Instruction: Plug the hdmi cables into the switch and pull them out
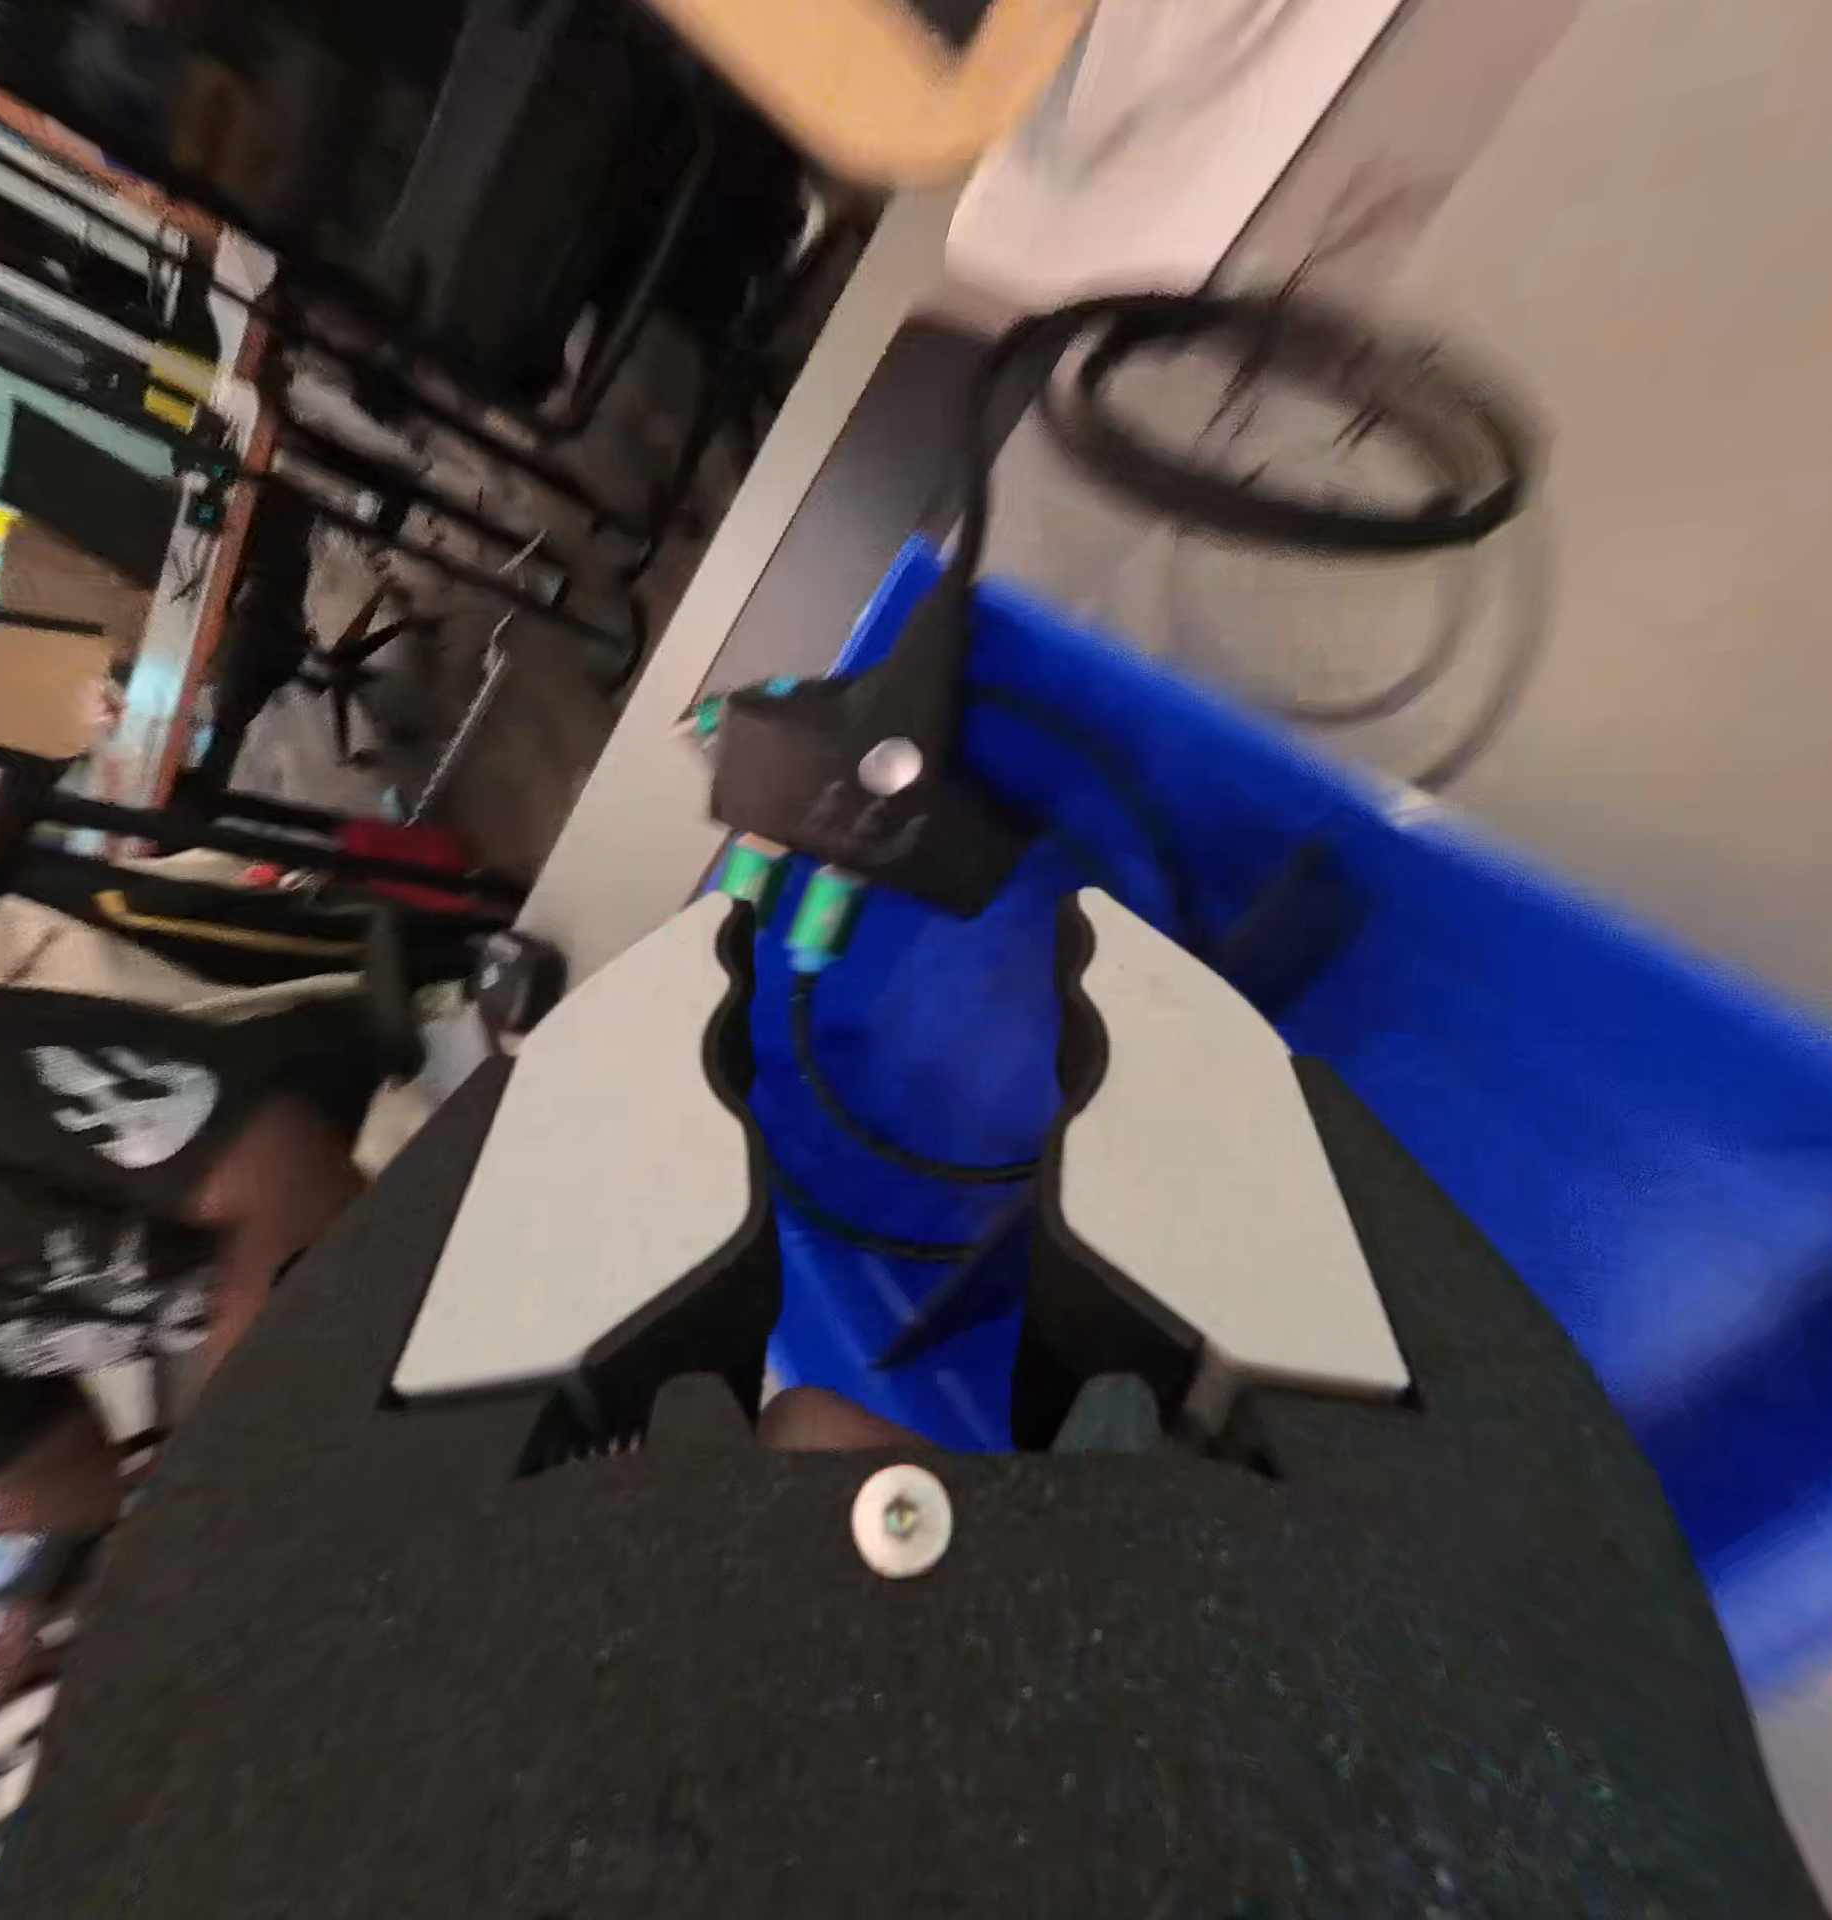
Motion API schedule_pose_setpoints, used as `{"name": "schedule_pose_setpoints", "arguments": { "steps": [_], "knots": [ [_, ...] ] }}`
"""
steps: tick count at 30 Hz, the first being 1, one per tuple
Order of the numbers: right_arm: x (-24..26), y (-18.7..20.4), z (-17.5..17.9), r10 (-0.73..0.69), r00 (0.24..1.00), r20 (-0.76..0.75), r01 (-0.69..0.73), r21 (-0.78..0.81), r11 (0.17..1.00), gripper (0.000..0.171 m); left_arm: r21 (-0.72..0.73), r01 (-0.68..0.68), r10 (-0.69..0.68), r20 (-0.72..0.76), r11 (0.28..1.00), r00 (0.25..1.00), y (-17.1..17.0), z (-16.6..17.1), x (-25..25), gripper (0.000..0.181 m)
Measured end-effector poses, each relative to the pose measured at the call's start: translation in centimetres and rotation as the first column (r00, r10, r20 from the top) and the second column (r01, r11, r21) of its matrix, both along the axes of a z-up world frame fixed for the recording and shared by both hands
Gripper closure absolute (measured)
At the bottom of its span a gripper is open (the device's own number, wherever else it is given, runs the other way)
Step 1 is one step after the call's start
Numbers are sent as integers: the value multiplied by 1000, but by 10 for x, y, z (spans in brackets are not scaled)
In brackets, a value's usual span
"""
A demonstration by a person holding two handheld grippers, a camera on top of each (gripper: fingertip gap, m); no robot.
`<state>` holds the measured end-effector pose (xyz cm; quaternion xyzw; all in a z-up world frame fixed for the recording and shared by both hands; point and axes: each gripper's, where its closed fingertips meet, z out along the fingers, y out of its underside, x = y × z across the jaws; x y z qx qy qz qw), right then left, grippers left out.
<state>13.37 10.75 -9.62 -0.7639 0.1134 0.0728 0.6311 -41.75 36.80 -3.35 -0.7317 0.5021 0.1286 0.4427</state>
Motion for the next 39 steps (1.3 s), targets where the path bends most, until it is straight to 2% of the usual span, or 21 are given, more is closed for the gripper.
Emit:
{"name": "schedule_pose_setpoints", "arguments": {
  "steps": [4, 7, 9, 14, 18, 23, 28, 31, 34, 39],
  "knots": [
    [3, -2, 0, -15, 1000, 1, 15, -2, 1000, 139, 0, -56, 54, -273, 998, 960, 73, -32, -43, 122],
    [4, -3, -2, -23, 1000, 16, 23, -11, 1000, 139, -60, -27, 6, -324, 998, 946, 93, -55, -46, 120],
    [6, -5, -4, -32, 999, 29, 32, -19, 999, 139, -94, 15, -47, -350, 995, 936, 96, -67, -43, 120],
    [11, -7, -7, -47, 998, 33, 48, -28, 998, 139, -39, 115, -120, -445, 993, 887, 106, -75, -40, 122],
    [12, -5, -10, -42, 999, 12, 42, -34, 999, 139, -104, 149, -181, -476, 983, 861, 98, -82, -38, 97],
    [9, -4, -13, -30, 999, 23, 31, -49, 998, 139, -156, 95, -160, -483, 983, 861, 90, -81, -38, 78],
    [5, -3, -16, -15, 999, 40, 18, -63, 998, 139, -36, 85, -92, -373, 996, 923, 96, -61, -20, 71],
    [4, -1, -17, -6, 999, 40, 9, -68, 998, 139, -18, 85, -85, -379, 996, 921, 103, -70, -13, 62],
    [2, 0, -18, 5, 999, 35, -2, -71, 997, 139, -29, 101, -104, -388, 994, 916, 104, -82, -5, 61],
    [2, -3, -19, 3, 999, 40, 0, -80, 997, 139, 56, 88, -55, -436, 995, 898, 120, -87, -9, 56]
  ]
}}
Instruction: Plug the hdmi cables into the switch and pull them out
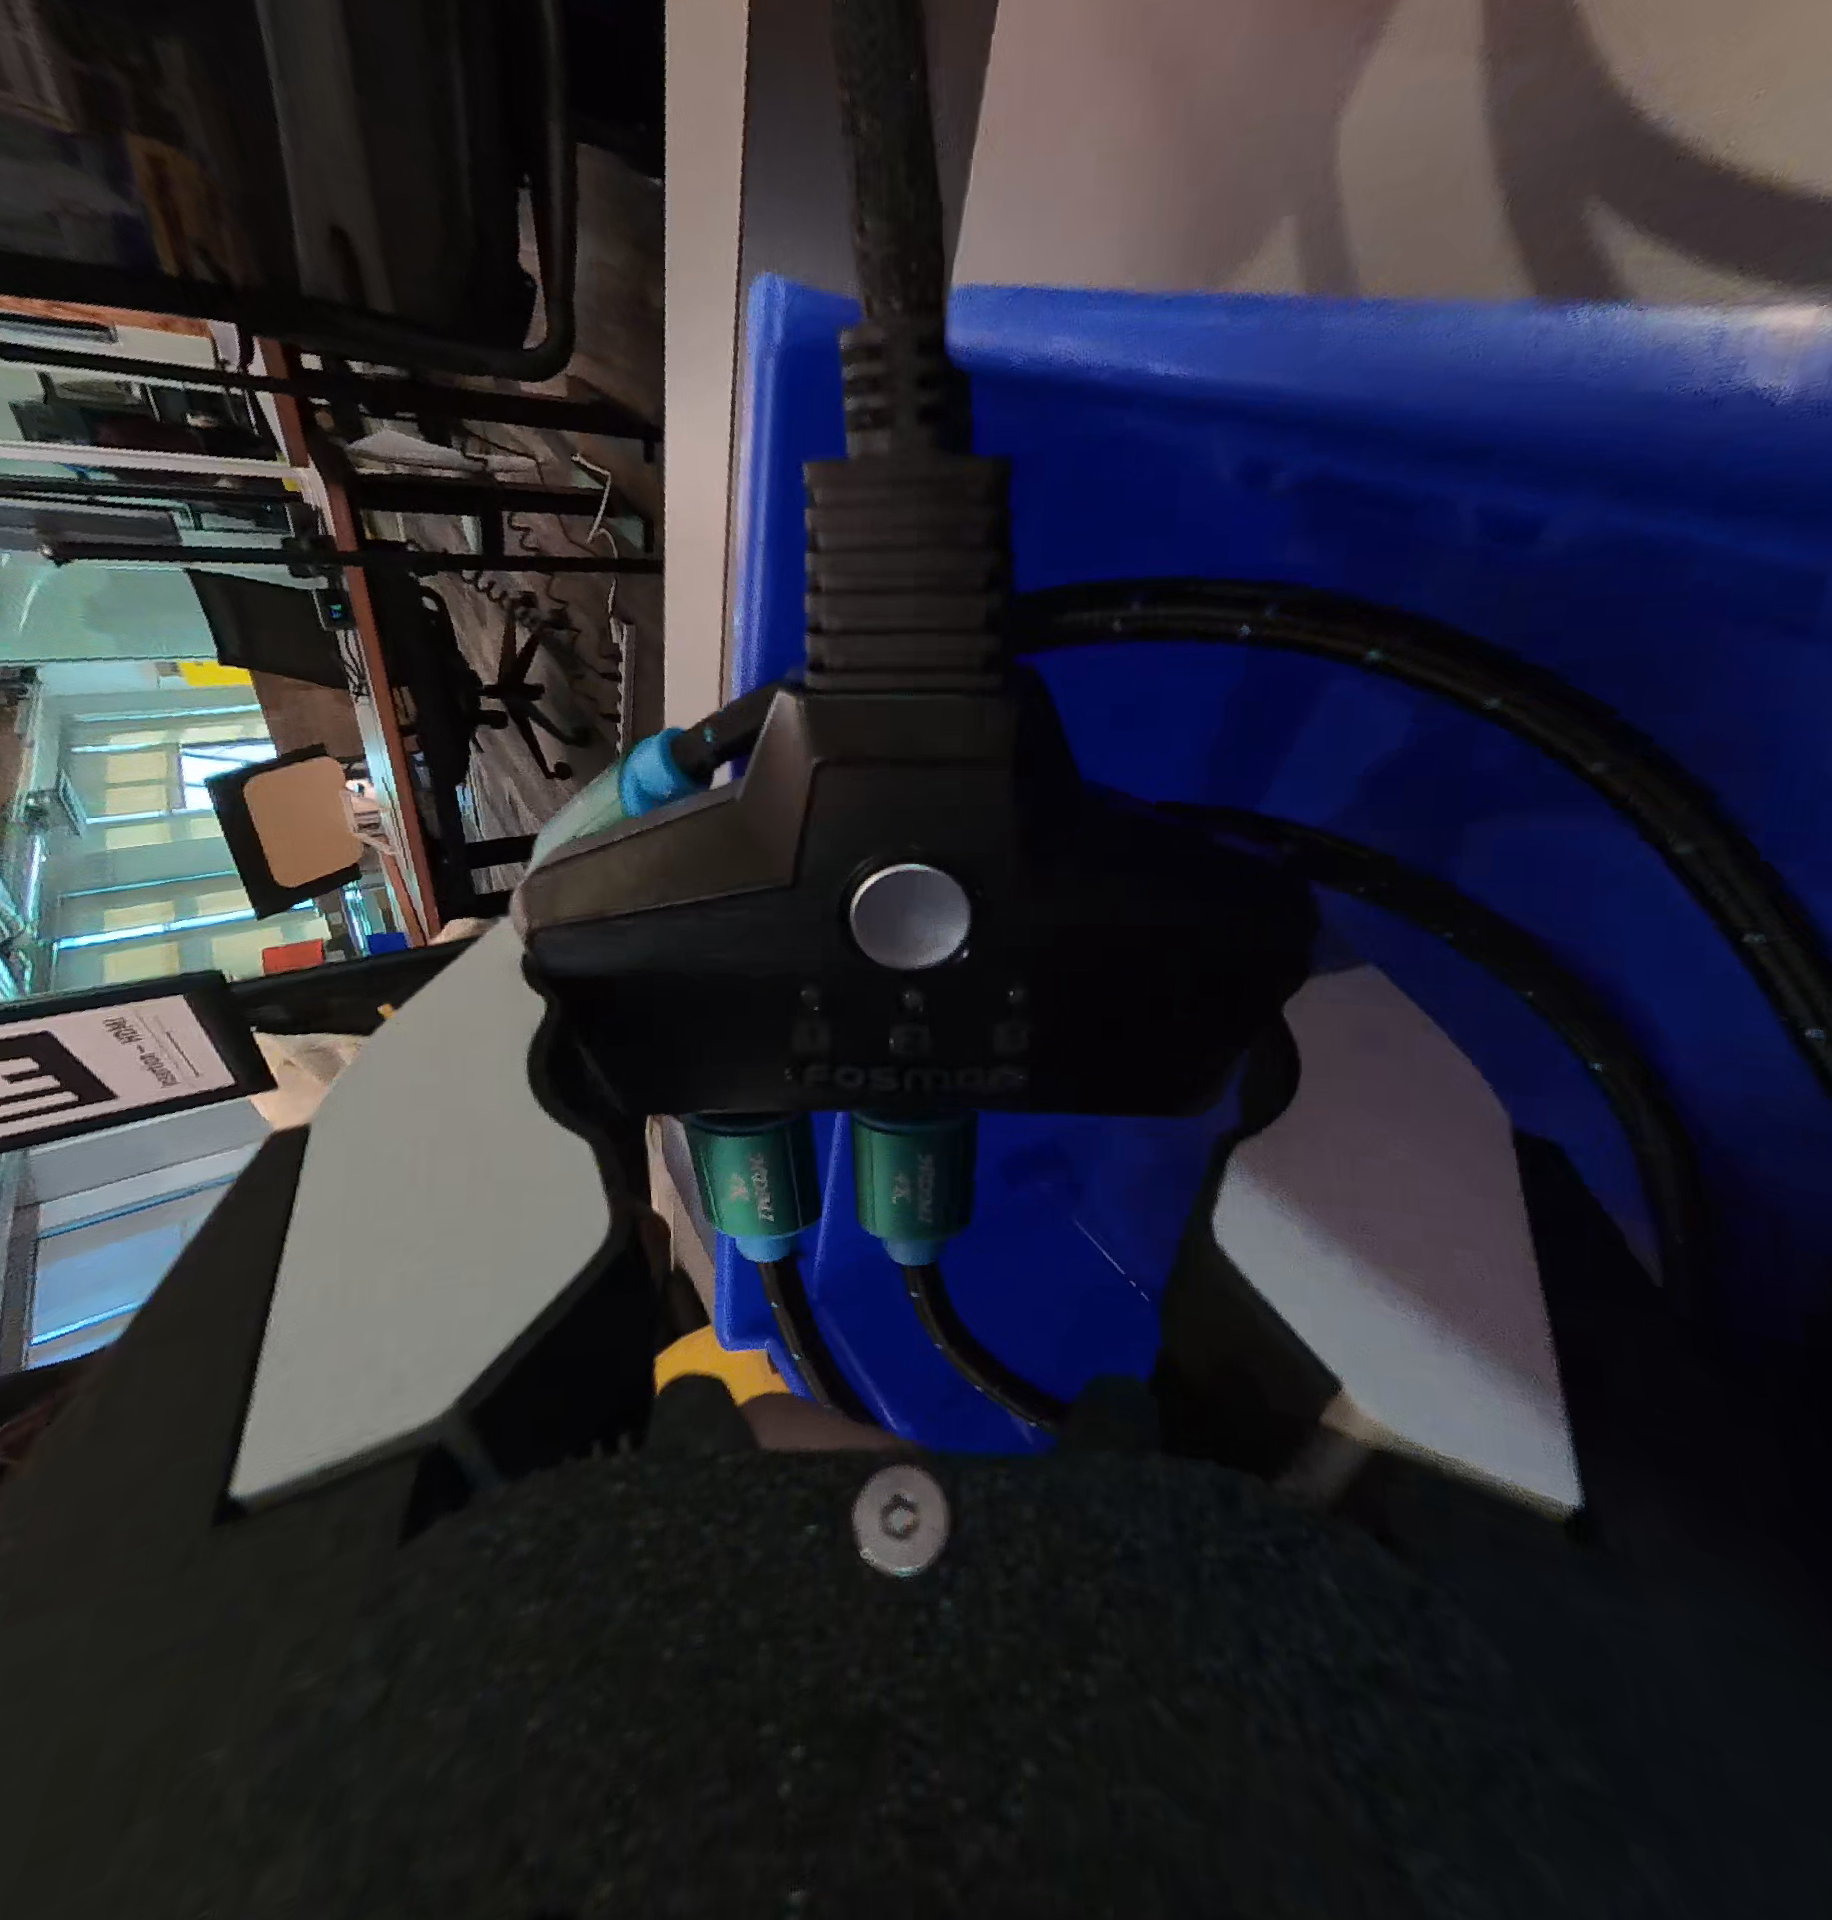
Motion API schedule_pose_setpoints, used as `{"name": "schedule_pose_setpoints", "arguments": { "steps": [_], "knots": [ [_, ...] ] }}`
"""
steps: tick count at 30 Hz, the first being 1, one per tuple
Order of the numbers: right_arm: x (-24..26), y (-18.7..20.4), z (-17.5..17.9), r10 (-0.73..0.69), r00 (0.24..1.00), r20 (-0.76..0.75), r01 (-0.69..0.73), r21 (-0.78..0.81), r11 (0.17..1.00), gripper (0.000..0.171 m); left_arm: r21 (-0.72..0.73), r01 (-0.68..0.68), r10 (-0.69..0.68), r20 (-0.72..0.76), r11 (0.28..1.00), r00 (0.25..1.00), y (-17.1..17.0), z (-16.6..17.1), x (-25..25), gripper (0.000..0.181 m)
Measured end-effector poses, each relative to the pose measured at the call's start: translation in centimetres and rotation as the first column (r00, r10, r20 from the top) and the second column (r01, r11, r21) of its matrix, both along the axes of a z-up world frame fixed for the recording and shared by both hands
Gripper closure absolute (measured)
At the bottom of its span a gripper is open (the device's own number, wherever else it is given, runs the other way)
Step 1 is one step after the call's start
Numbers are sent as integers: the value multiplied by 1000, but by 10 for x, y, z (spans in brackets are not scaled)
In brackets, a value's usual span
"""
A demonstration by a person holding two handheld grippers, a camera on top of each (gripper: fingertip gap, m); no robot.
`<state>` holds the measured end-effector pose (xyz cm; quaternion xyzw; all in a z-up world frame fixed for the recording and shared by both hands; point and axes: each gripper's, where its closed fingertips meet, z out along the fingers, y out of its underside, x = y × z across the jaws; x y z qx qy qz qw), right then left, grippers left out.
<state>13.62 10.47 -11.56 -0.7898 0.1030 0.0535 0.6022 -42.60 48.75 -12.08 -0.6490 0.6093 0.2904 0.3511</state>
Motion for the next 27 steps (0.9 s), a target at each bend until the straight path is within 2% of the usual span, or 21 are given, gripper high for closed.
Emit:
{"name": "schedule_pose_setpoints", "arguments": {
  "steps": [4, 8, 11, 14, 17, 21, 24, 27],
  "knots": [
    [1, 0, 0, 0, 1000, -16, 0, 4, 1000, 139, 24, -43, 43, -16, 999, 999, 2, 6, -7, 57],
    [0, 2, 1, 4, 1000, -31, -3, 9, 1000, 139, 109, -75, 74, 10, 991, 997, 2, 38, -11, 57],
    [-1, 1, 3, 4, 999, -34, -4, 19, 1000, 139, 215, -91, 89, 20, 972, 996, 1, 87, -16, 57],
    [-1, -1, 7, 5, 999, -32, -4, 31, 1000, 139, 332, -111, 94, 69, 937, 993, -9, 153, -22, 57],
    [-1, -3, 10, 5, 1000, -28, -4, 44, 999, 139, 423, -140, 77, 163, 895, 984, -29, 220, -27, 60],
    [-3, -2, 13, 12, 1000, -29, -10, 58, 998, 139, 569, -131, 24, 192, 812, 981, -69, 302, -25, 61],
    [-4, -3, 16, 17, 1000, -22, -15, 67, 998, 139, 618, -141, -25, 251, 773, 968, -104, 347, -14, 61],
    [-8, -5, 25, 18, 1000, -3, -18, 91, 996, 139, 639, -131, -106, 319, 758, 942, -138, 371, 9, 60]
  ]
}}
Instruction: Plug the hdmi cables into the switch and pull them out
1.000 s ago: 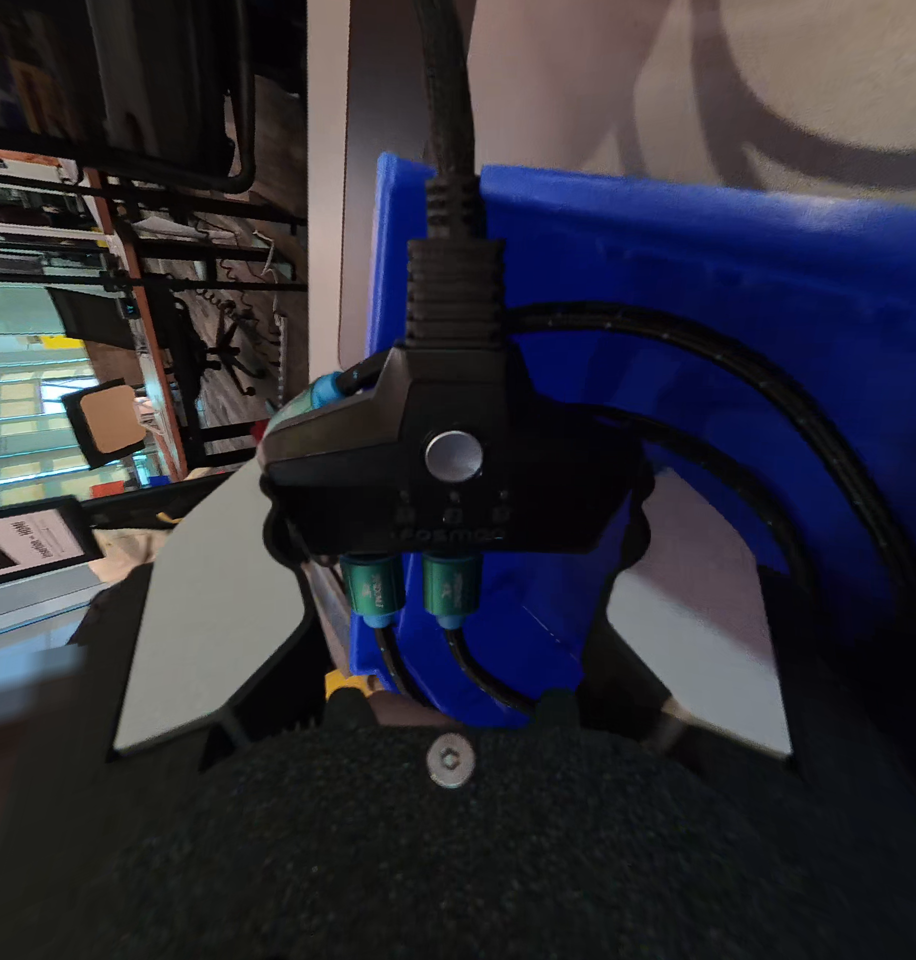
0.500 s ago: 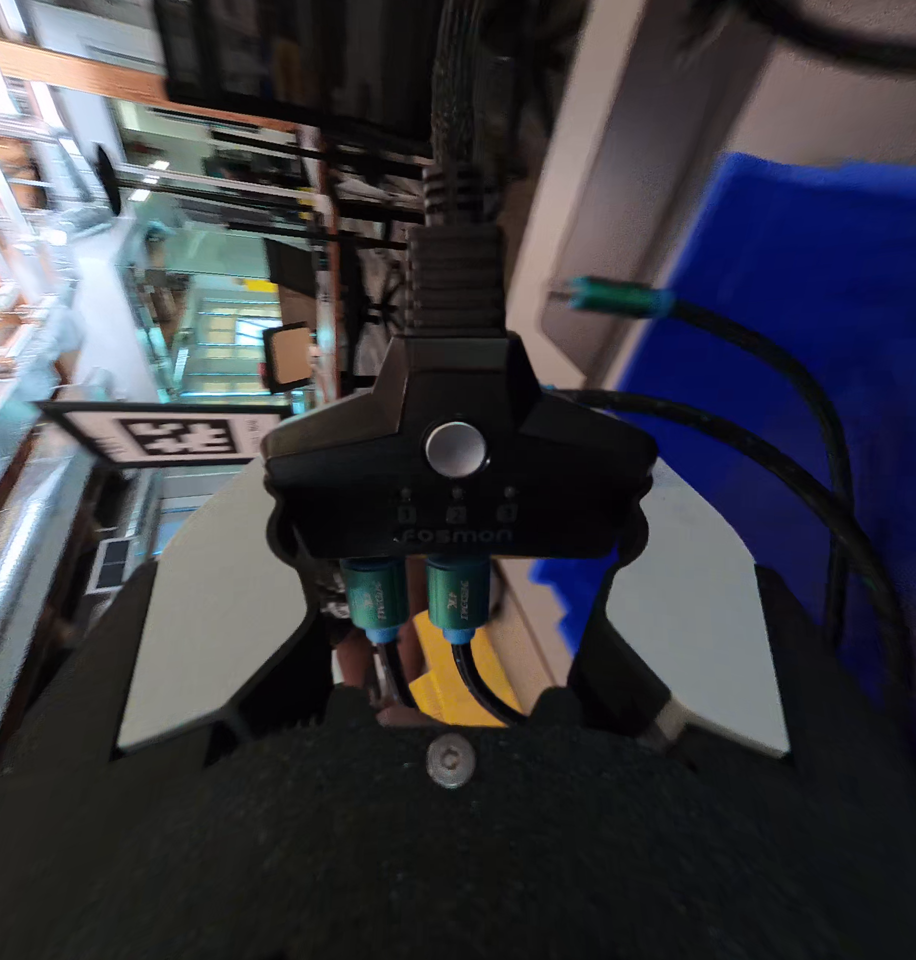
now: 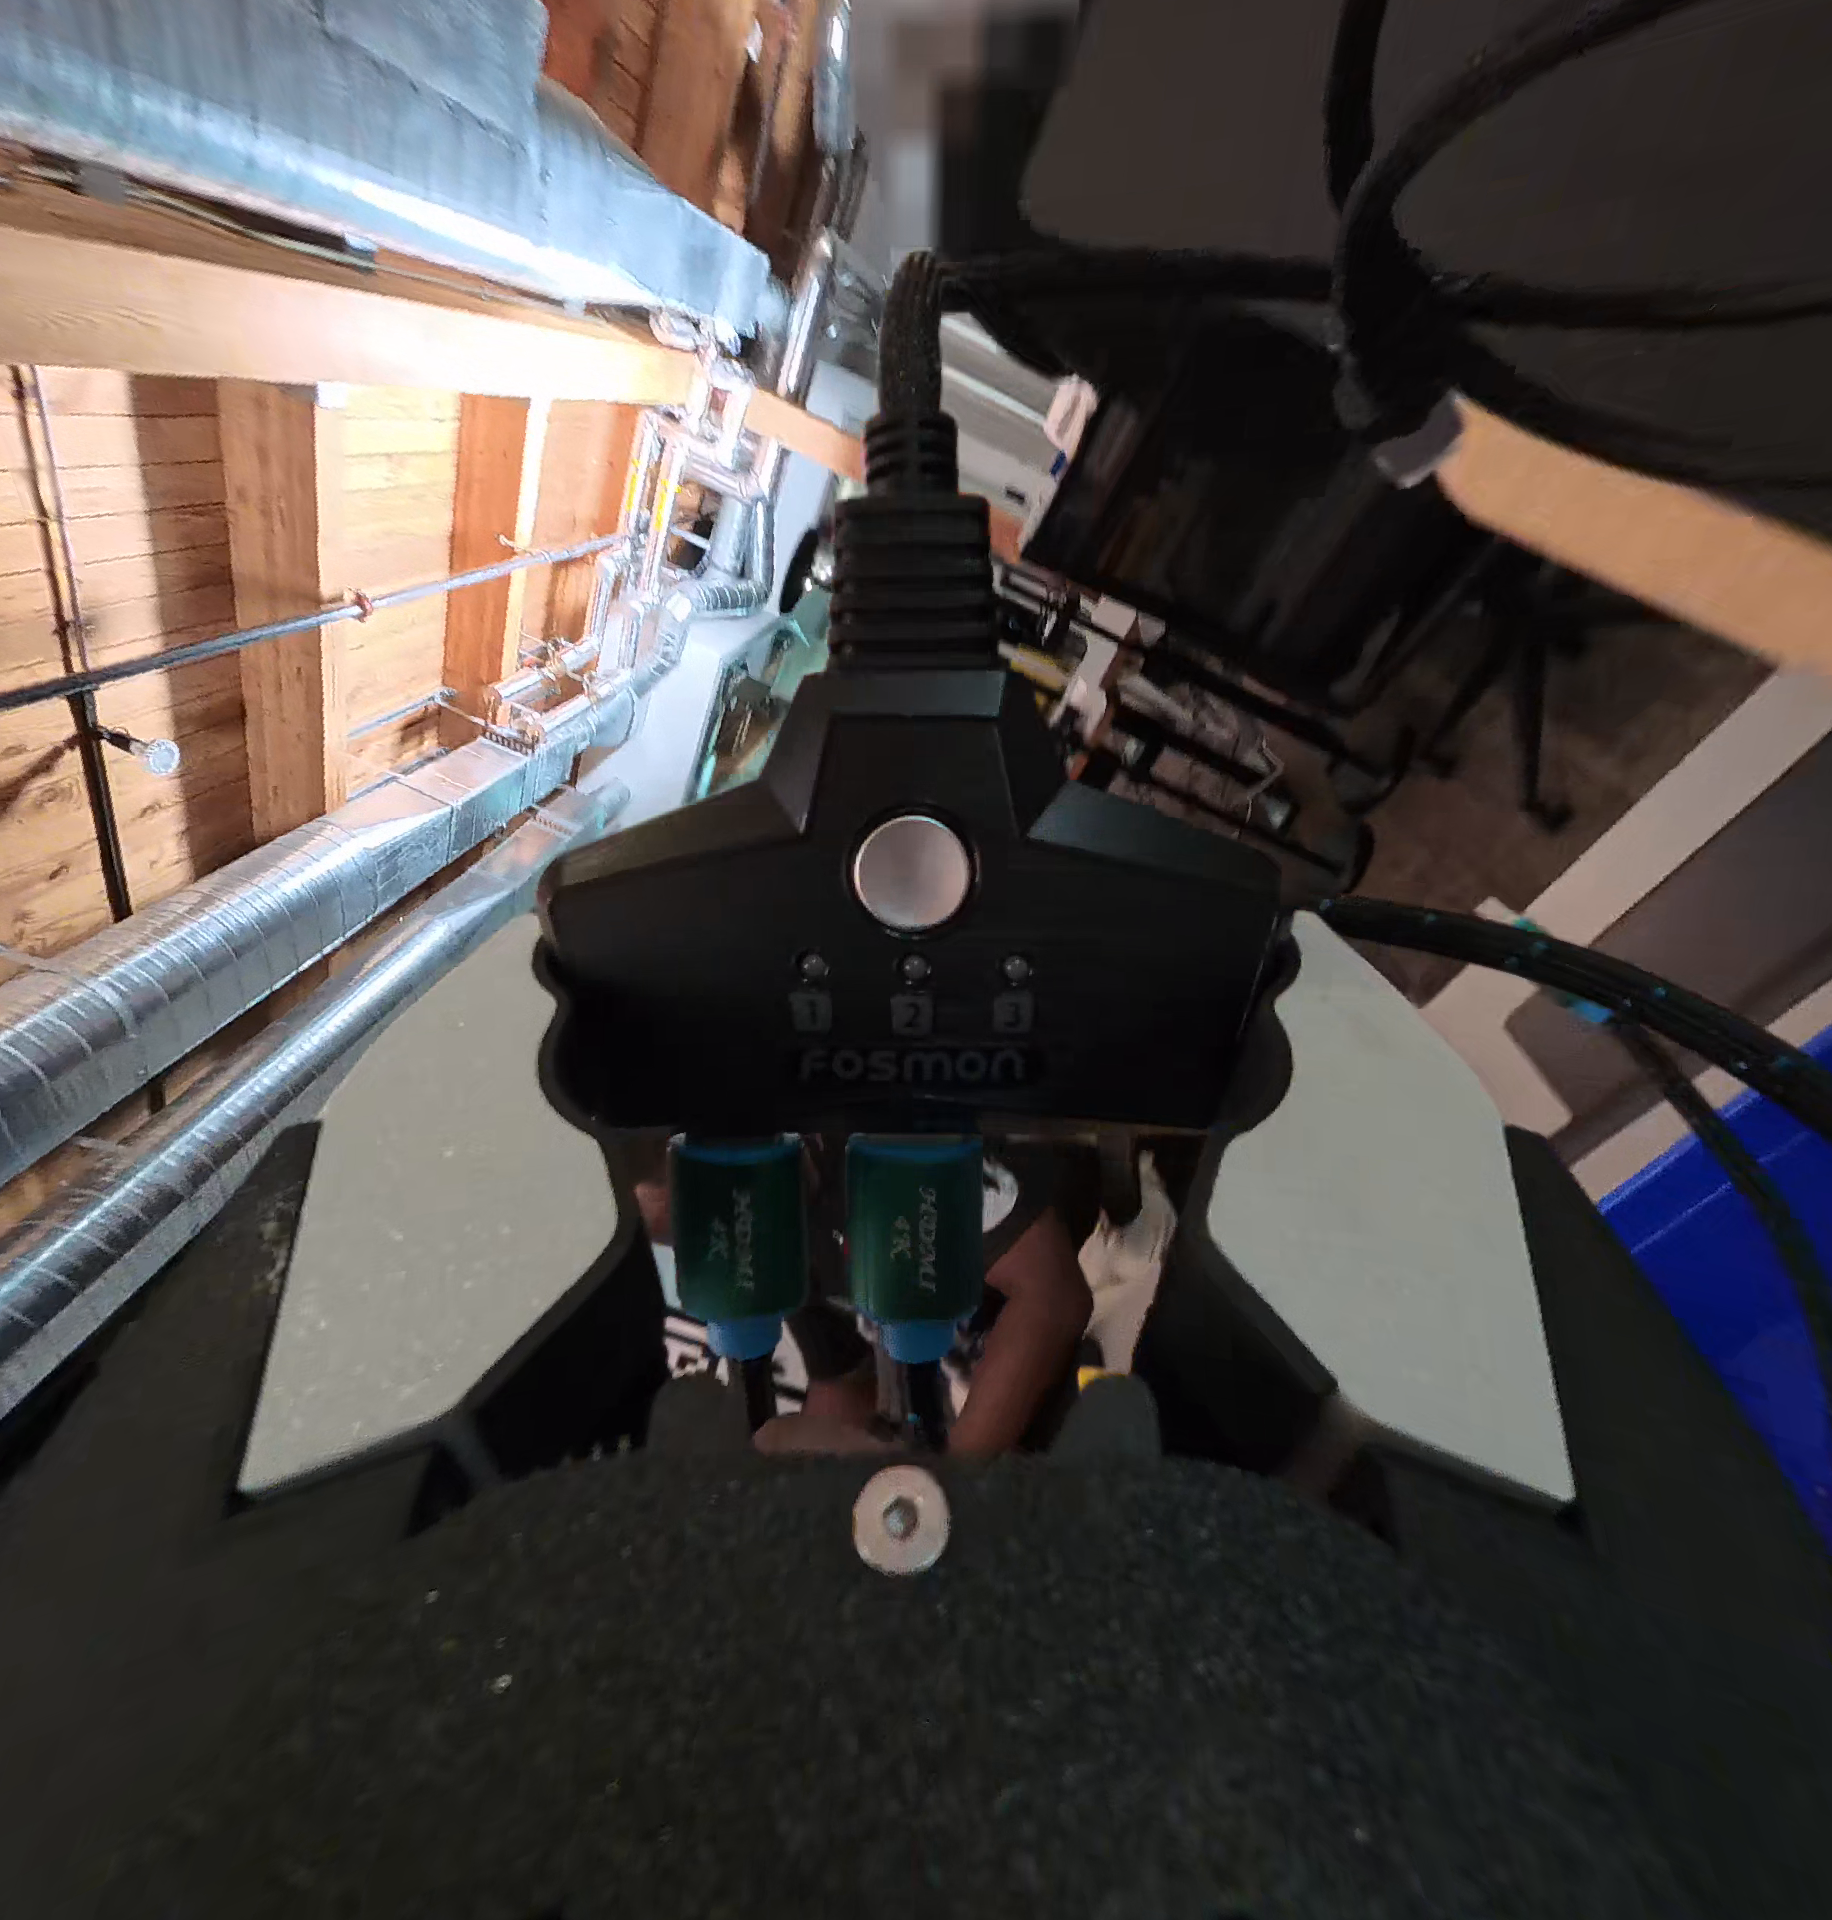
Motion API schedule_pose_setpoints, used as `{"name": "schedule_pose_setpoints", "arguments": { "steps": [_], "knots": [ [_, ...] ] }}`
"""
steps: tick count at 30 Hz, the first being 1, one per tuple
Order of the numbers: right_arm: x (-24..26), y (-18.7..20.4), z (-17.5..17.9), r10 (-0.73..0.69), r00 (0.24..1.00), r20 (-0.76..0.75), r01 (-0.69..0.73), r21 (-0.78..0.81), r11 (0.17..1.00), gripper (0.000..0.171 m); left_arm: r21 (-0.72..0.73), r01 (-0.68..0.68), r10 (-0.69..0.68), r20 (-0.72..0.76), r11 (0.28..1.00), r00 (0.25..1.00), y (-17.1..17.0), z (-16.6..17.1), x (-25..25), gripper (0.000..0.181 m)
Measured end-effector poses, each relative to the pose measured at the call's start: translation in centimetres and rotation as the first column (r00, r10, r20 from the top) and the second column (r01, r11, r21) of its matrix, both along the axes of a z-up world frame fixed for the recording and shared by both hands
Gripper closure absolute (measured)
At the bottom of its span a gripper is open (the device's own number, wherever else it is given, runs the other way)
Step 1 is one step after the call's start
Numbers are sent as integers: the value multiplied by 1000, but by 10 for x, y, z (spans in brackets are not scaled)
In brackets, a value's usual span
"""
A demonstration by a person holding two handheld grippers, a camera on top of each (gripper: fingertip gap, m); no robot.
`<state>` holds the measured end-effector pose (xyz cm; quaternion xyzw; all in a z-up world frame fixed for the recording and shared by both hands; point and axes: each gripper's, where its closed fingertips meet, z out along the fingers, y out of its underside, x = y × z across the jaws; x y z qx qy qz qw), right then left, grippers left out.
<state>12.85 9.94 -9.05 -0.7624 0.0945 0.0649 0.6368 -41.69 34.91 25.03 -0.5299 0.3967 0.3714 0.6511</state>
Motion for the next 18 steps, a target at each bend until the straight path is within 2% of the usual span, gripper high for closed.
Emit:
{"name": "schedule_pose_setpoints", "arguments": {
  "steps": [2, 4, 8, 12, 15, 18],
  "knots": [
    [-5, -3, 11, -4, 1000, 23, 4, 9, 1000, 139, 33, 52, -52, 17, 998, 998, -22, 5, 21, 60],
    [-21, -5, 39, 37, 999, 18, -38, 85, 996, 138, 49, 101, -103, 40, 994, 994, -41, 2, 45, 59],
    [-87, -7, 95, 239, 971, -1, -232, 237, 943, 138, 62, 209, -216, 127, 976, 968, -74, -25, 97, 61],
    [-188, -19, 144, 568, 823, -27, -523, 355, 775, 138, -34, 302, -289, 202, 953, 936, -96, -82, 152, 61],
    [-240, -17, 162, 673, 739, 45, -647, 327, 689, 138, -146, 382, -328, 295, 913, 897, -110, -133, 192, 59],
    [-273, 3, 163, 761, 648, 26, -737, 273, 618, 135, -204, 415, -355, 276, 887, 893, -125, -178, 225, 59]
  ]
}}
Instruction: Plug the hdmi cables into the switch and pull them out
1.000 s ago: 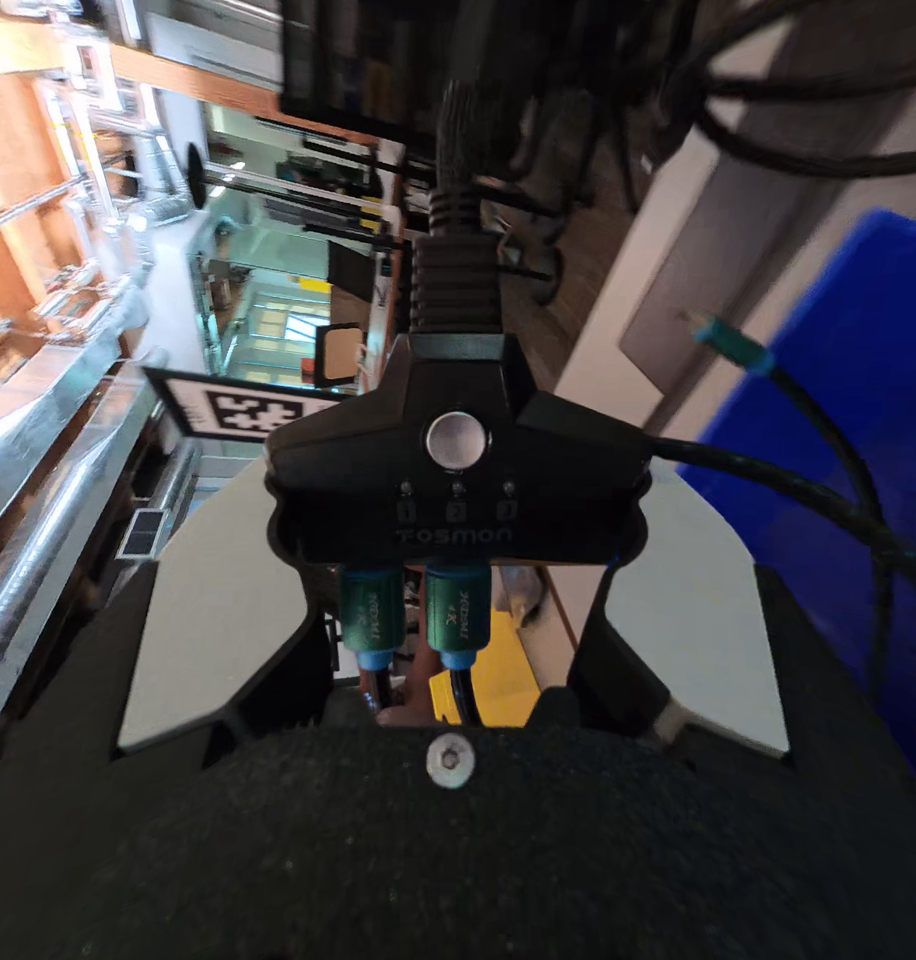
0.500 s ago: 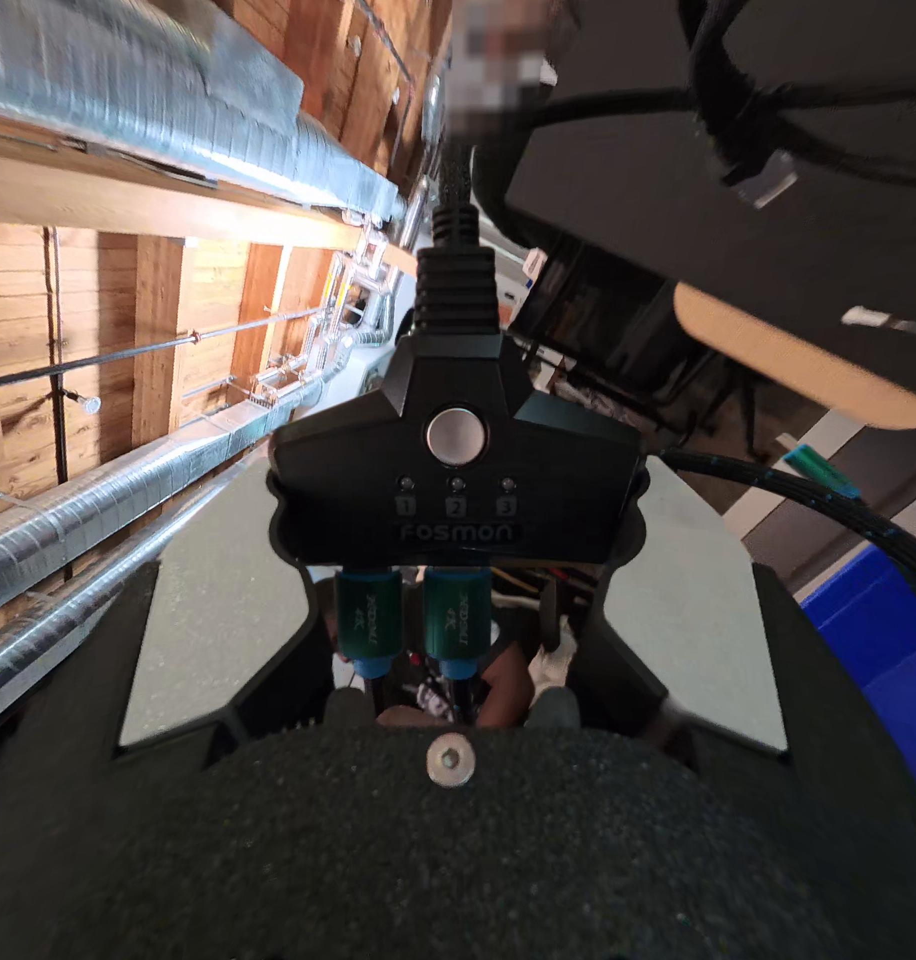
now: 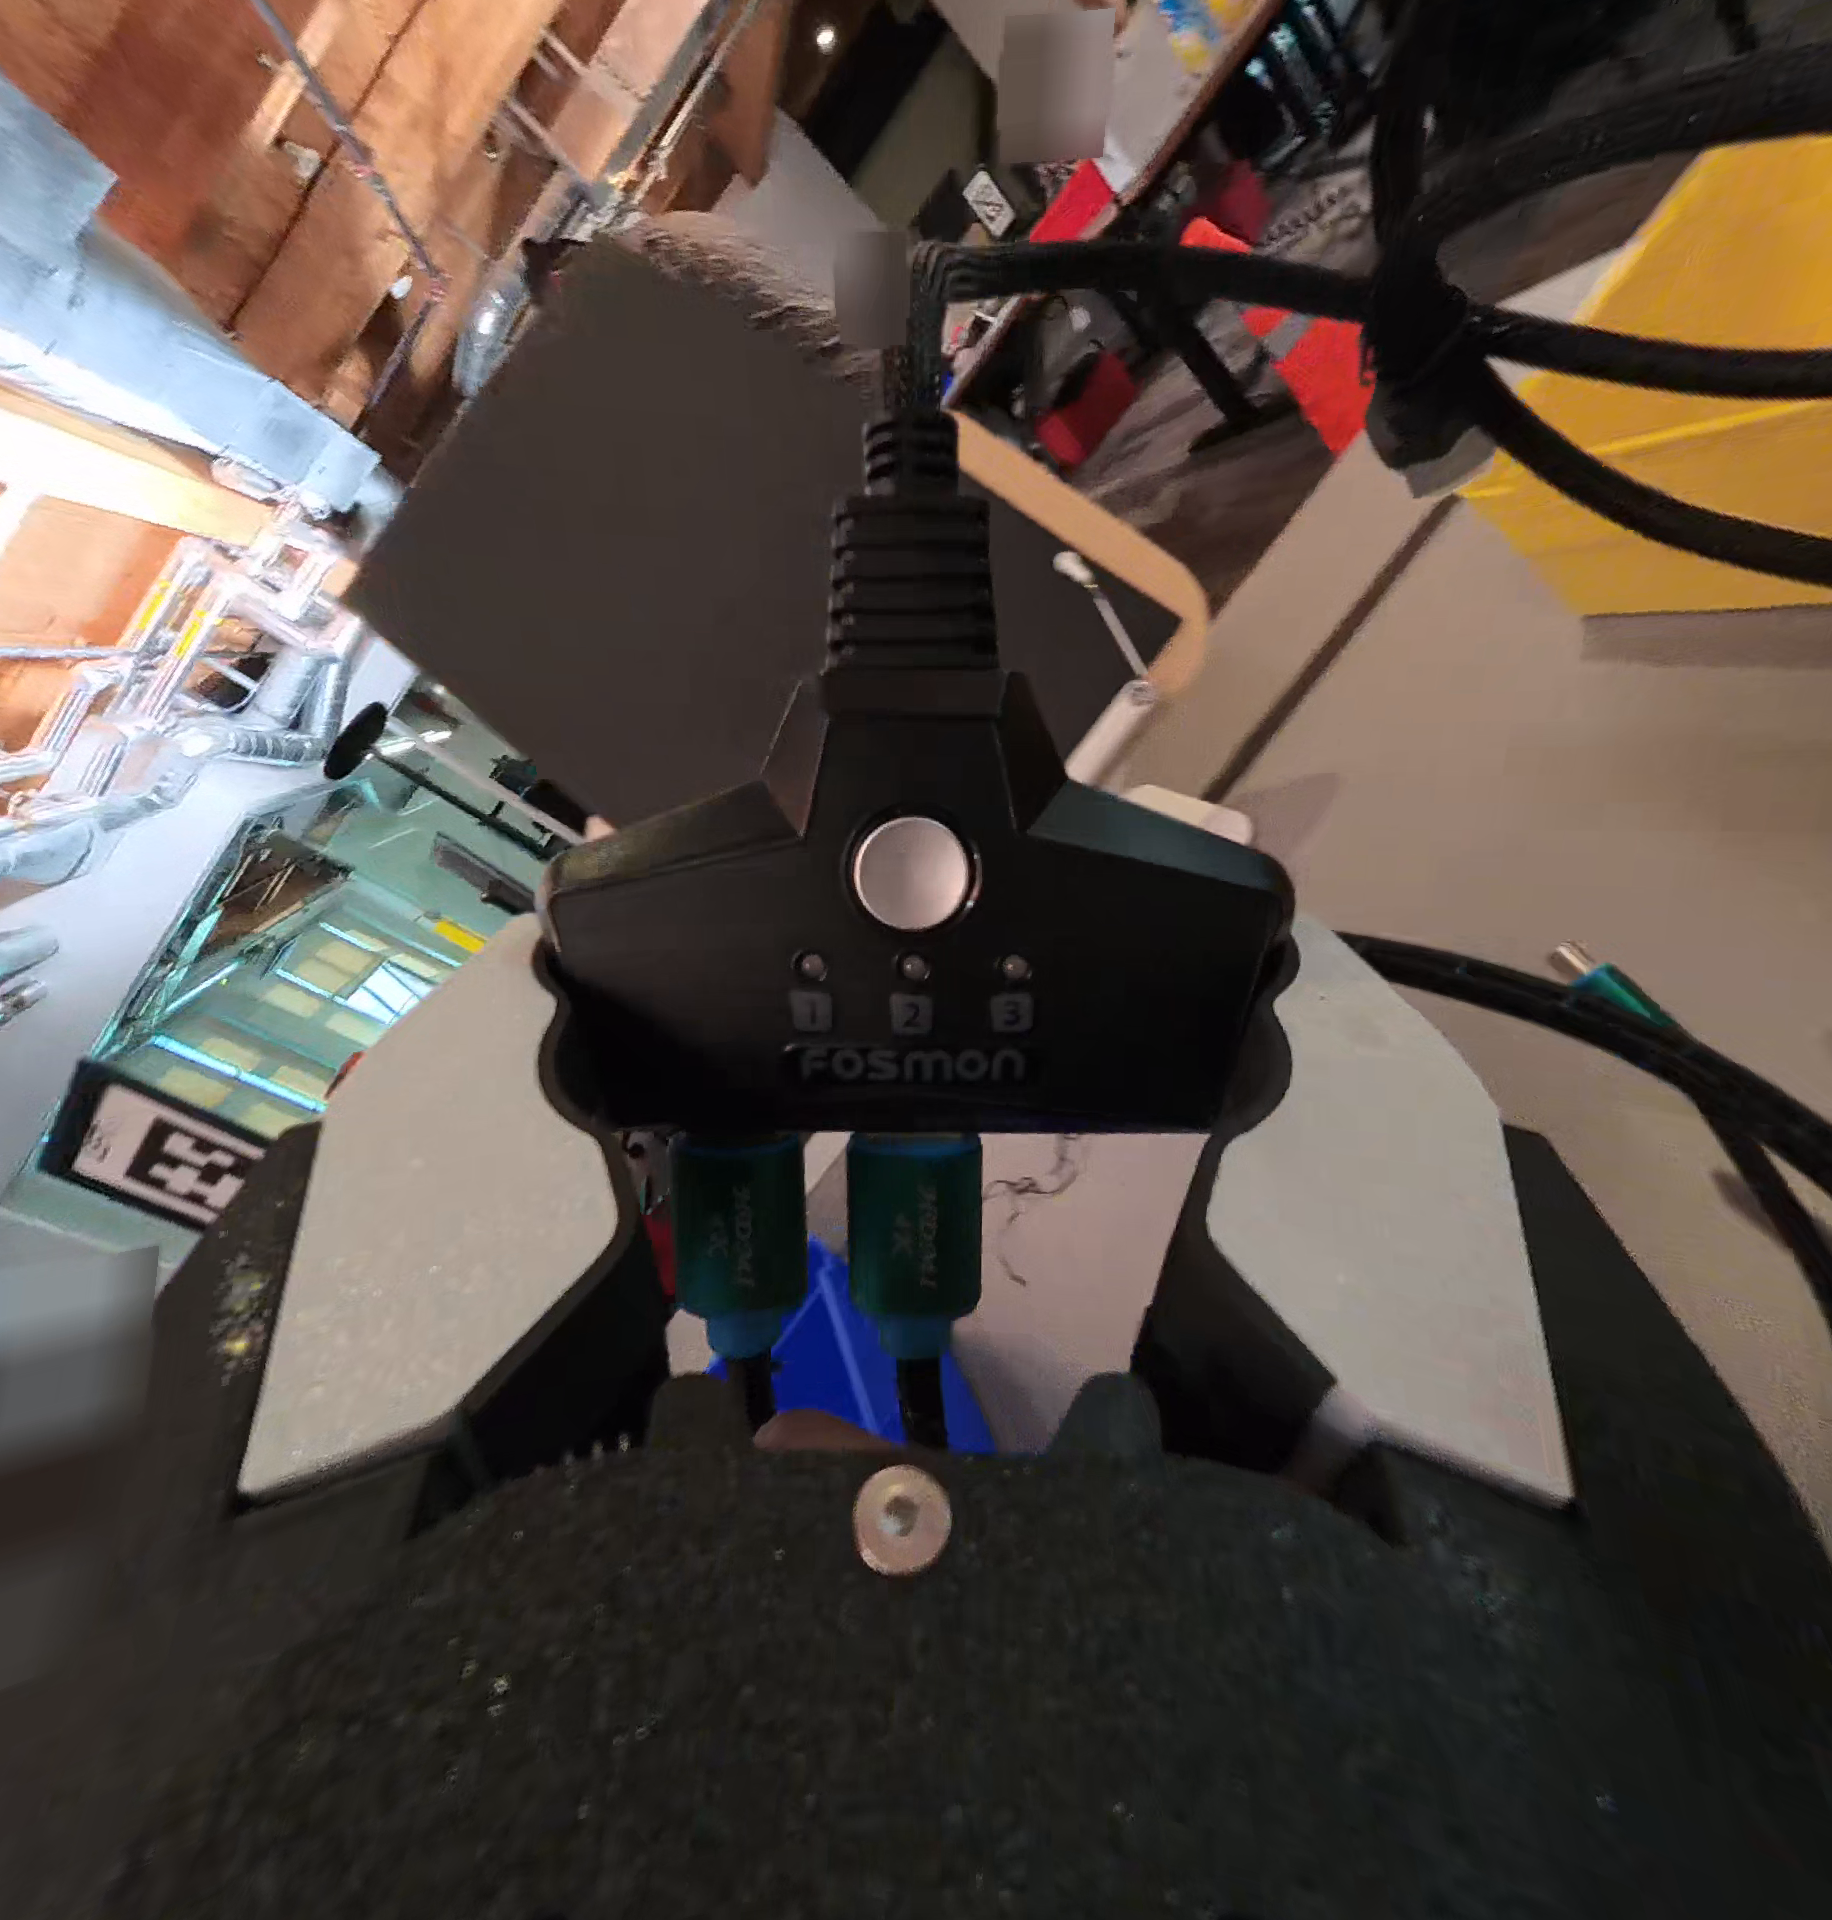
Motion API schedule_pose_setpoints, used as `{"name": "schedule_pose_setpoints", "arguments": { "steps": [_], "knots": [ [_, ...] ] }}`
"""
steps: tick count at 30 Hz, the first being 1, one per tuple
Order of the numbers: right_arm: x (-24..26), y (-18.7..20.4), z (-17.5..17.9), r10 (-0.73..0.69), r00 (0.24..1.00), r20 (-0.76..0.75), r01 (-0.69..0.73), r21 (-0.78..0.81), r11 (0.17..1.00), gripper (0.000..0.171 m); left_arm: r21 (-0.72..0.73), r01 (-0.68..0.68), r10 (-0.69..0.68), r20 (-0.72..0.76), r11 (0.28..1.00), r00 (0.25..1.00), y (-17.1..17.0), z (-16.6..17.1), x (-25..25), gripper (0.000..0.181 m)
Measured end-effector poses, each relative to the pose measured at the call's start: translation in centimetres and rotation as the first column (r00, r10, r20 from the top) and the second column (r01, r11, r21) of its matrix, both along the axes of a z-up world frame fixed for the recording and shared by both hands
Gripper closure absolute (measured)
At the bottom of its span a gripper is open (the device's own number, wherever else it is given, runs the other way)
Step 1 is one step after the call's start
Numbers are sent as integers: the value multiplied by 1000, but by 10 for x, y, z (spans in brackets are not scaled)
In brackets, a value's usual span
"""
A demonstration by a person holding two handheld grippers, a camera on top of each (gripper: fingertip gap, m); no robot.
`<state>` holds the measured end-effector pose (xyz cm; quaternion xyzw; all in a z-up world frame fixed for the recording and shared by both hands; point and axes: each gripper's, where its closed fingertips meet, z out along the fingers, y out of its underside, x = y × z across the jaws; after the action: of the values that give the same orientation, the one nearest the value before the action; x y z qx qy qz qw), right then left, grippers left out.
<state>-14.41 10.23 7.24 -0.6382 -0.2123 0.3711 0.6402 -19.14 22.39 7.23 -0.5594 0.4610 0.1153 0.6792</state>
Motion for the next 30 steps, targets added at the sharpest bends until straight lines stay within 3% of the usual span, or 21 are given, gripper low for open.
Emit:
{"name": "schedule_pose_setpoints", "arguments": {
  "steps": [4, 8, 11, 13, 18, 21, 24, 26, 30],
  "knots": [
    [-9, 39, -17, 10, 998, 55, -8, -36, 999, 134, 14, 13, -12, -67, 1000, 998, -19, -39, 27, 59],
    [-16, 59, -59, 59, 990, 125, -41, -139, 989, 128, -39, 1, -2, -23, 999, 1000, -24, -60, 32, 59],
    [-24, 65, -77, 96, 992, 80, -79, -201, 976, 128, -89, -3, 5, 21, 996, 1000, -26, -72, 33, 59],
    [-31, 63, -83, 155, 988, 18, -146, -238, 960, 138, -116, -9, 15, 51, 993, 999, -27, -80, 32, 61],
    [-34, 64, -113, 241, 969, -44, -240, -373, 896, 145, -367, 22, -6, 44, 930, 999, -27, -122, 29, 62],
    [-24, 79, -131, 178, 978, -112, -210, -475, 855, 149, -368, 69, -57, 46, 927, 997, -37, -122, 16, 81],
    [-4, 91, -143, 119, 975, -187, -205, -562, 801, 151, -333, 53, -27, 82, 941, 996, -37, -115, -15, 112],
    [3, 91, -147, 128, 966, -225, -241, -603, 761, 152, -470, 82, -33, 112, 879, 993, -36, -131, -27, 110],
    [-6, 78, -146, 248, 924, -292, -381, -624, 682, 152, -686, 286, -109, 291, 669, 951, -49, -150, -21, 105]
  ]
}}
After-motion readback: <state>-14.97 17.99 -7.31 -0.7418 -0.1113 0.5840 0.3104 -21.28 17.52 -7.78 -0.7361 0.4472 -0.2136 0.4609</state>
